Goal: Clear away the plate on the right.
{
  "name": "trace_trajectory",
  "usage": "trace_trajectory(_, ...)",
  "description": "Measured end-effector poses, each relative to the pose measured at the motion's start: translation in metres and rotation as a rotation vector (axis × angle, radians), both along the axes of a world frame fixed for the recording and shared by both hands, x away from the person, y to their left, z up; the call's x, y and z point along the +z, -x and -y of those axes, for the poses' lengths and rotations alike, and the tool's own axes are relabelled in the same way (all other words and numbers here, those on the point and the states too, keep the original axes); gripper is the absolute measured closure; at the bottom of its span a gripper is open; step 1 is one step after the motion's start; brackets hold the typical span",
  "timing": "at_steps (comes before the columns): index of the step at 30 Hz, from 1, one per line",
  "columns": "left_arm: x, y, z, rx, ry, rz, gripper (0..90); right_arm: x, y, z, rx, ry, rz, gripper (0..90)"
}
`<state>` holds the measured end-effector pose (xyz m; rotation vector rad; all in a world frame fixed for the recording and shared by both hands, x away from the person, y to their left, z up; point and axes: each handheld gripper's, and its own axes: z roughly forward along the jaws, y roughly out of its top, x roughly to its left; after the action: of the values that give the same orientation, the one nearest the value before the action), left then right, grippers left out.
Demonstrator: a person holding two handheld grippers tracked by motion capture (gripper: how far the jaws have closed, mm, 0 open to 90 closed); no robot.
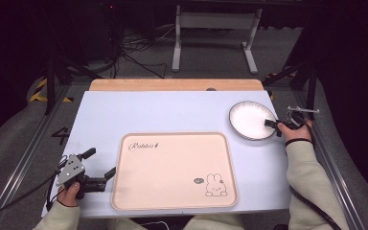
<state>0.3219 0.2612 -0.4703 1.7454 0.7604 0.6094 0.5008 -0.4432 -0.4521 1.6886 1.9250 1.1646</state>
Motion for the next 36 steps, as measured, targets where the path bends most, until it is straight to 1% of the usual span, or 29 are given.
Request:
trace_trajectory(2,0.000,0.000,0.000,0.000,0.000,0.000,0.2,0.000,0.000,0.001,-0.034,-0.025,-0.011,66.0)
trace_trajectory(7,0.000,0.000,0.000,0.000,-0.001,0.000,0.2,-0.002,0.000,0.000,-0.086,-0.066,-0.019,69.6)
trace_trajectory(10,0.000,0.000,0.000,0.000,-0.001,0.000,0.2,-0.001,0.001,0.001,-0.105,-0.084,-0.032,71.4)
trace_trajectory(12,0.000,0.000,0.000,-0.001,-0.002,0.000,0.2,-0.001,0.001,0.000,-0.109,-0.086,-0.032,71.6)
trace_trajectory(14,0.000,0.000,0.000,0.000,-0.002,0.000,0.2,0.001,0.001,-0.002,-0.122,-0.072,-0.034,72.4)
trace_trajectory(15,0.000,0.000,0.000,-0.001,-0.003,-0.002,0.2,0.001,0.001,-0.002,-0.129,-0.075,-0.037,73.1)
trace_trajectory(16,0.000,0.000,0.000,-0.001,-0.004,-0.002,0.2,0.001,0.001,-0.002,-0.136,-0.080,-0.040,74.4)
trace_trajectory(17,0.000,0.000,0.000,0.000,-0.002,0.000,0.2,0.001,0.002,0.000,-0.144,-0.099,-0.042,76.0)
trace_trajectory(18,0.000,0.000,0.000,-0.002,-0.004,-0.002,0.2,0.001,0.002,0.000,-0.144,-0.099,-0.042,76.0)
trace_trajectory(21,0.000,0.000,0.000,-0.002,-0.003,-0.001,0.2,0.002,0.004,0.000,-0.155,-0.119,-0.042,77.7)
trace_trajectory(25,0.000,0.000,0.000,-0.001,-0.004,-0.002,0.2,0.004,0.006,0.000,-0.163,-0.119,-0.022,79.3)
trace_trajectory(27,0.000,0.000,0.000,-0.002,-0.003,-0.001,0.2,0.006,0.006,-0.001,-0.164,-0.115,-0.021,80.1)
trace_trajectory(29,0.000,0.000,0.000,-0.002,-0.003,-0.001,0.2,0.010,0.007,-0.001,-0.167,-0.098,-0.004,82.3)
trace_trajectory(31,0.000,0.000,0.000,-0.002,-0.003,-0.001,0.3,0.013,0.007,-0.002,-0.168,-0.091,0.002,82.9)
trace_trajectory(34,0.000,0.000,0.000,-0.001,-0.002,0.001,0.2,0.016,0.008,-0.004,-0.171,-0.097,0.012,84.0)
trace_trajectory(36,0.000,0.000,0.000,-0.002,-0.003,0.000,0.3,0.018,0.008,-0.005,-0.176,-0.101,0.029,84.7)
